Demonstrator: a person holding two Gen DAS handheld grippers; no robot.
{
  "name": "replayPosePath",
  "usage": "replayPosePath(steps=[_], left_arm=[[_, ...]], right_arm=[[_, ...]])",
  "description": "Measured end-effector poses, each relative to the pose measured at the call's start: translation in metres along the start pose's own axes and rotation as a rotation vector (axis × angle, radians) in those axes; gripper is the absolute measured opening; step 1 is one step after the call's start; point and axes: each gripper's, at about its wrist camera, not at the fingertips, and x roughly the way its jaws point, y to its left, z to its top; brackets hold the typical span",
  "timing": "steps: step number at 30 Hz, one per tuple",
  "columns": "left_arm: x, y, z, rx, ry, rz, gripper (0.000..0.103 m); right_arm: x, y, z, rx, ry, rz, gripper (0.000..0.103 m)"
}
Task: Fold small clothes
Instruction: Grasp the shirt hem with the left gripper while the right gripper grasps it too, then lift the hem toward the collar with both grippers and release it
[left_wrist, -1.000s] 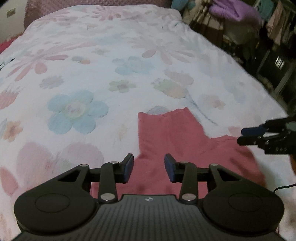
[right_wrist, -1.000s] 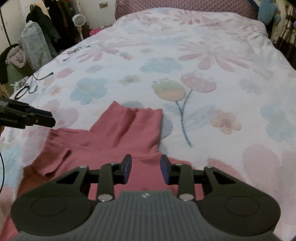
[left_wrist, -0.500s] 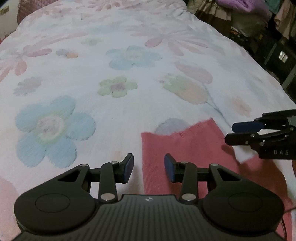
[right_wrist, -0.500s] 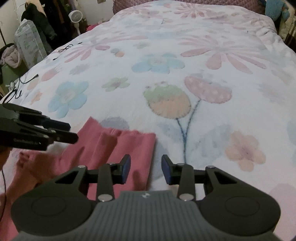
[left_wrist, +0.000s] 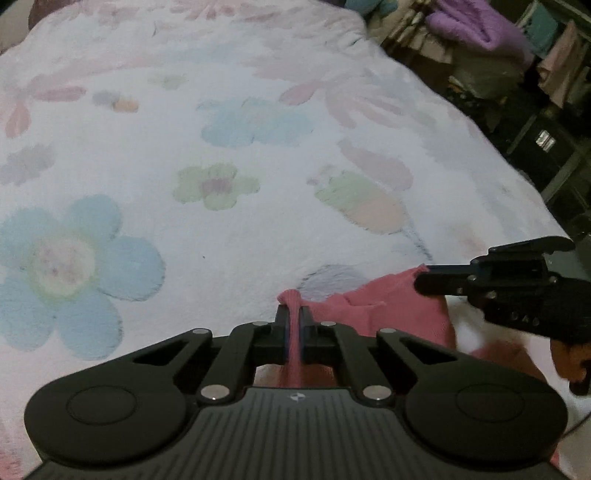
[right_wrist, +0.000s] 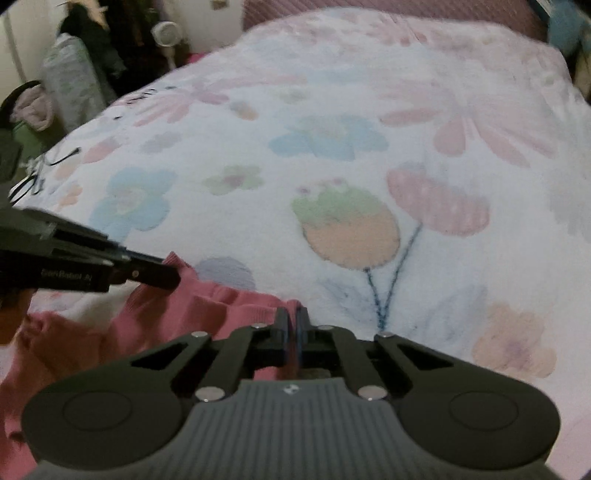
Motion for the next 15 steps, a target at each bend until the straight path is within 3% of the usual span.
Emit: replayPosePath(steps=[8,12,15], left_arm=[[-0.070,-0.005,-0.024,0.066,-0.047,-0.051,0.004],[-0.097,-0.017,-0.052,0.105,-0.044,-0.109,0.004],[-0.101,-0.029,-0.082,0.145,-0.009,-0.101,0.003]], right_arm=[[-0.074,0.016,-0.010,-0.125,-0.046,0.073,0.000],[-0.107,0.035,-0.036,-0.194,-0.041,0.118,0.000],[-0.118,0.051,-0.064,-0.253,-0.006,0.136,0.000]])
